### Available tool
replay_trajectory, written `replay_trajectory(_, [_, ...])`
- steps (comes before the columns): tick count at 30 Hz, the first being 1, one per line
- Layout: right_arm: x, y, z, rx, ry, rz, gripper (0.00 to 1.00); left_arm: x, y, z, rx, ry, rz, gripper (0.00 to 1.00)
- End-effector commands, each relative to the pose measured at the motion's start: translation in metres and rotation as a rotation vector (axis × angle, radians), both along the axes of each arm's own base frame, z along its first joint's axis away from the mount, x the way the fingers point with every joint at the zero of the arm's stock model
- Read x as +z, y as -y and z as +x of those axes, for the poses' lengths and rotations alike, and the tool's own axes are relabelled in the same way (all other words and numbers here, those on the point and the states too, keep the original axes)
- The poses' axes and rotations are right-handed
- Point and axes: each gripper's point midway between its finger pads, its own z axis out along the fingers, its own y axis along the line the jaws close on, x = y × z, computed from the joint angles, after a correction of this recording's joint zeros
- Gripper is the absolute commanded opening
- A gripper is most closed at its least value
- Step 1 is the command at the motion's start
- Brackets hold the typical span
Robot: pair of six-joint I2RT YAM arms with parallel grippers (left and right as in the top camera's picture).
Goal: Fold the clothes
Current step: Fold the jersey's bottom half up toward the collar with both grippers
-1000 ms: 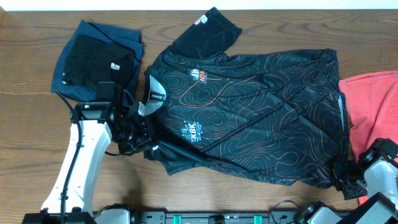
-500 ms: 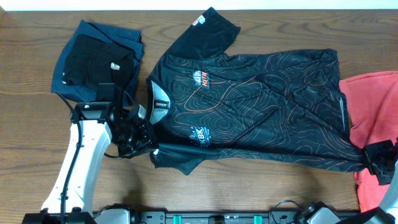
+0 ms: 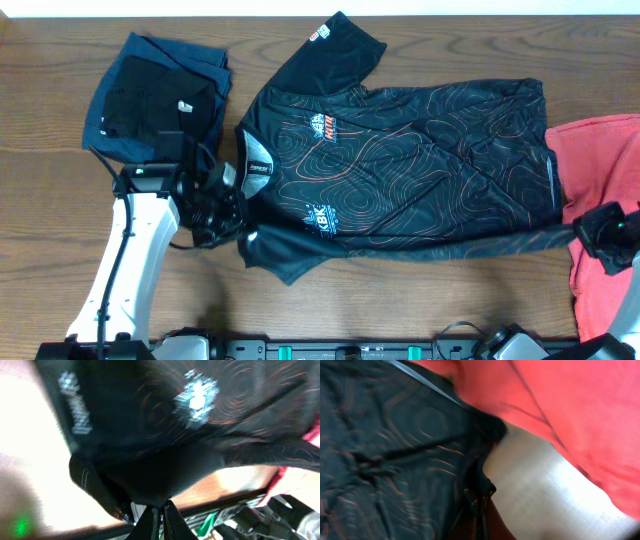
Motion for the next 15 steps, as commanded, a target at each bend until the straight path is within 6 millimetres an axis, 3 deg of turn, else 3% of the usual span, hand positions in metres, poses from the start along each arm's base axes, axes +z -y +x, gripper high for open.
replay_trajectory(1, [0.008, -0.003, 0.016, -0.024, 0.078, 0.032, 0.01, 0.024, 0.02, 0.019, -0.022, 0.101, -0.144, 0.06])
replay_trajectory(6, [0.01, 0.008, 0.027, -0.08, 0.123, 0.02, 0.01, 0.041, 0.018, 0.044, -0.023, 0.213, -0.127, 0.06])
replay_trajectory(10, [0.008, 0.012, 0.037, -0.074, 0.143, 0.017, 0.01, 0.038, 0.004, 0.06, -0.015, 0.282, -0.023, 0.06])
replay_trajectory(15, [-0.001, 0.003, 0.057, -0.014, 0.164, 0.042, 0.01, 0.036, -0.011, 0.081, -0.062, 0.406, 0.089, 0.06])
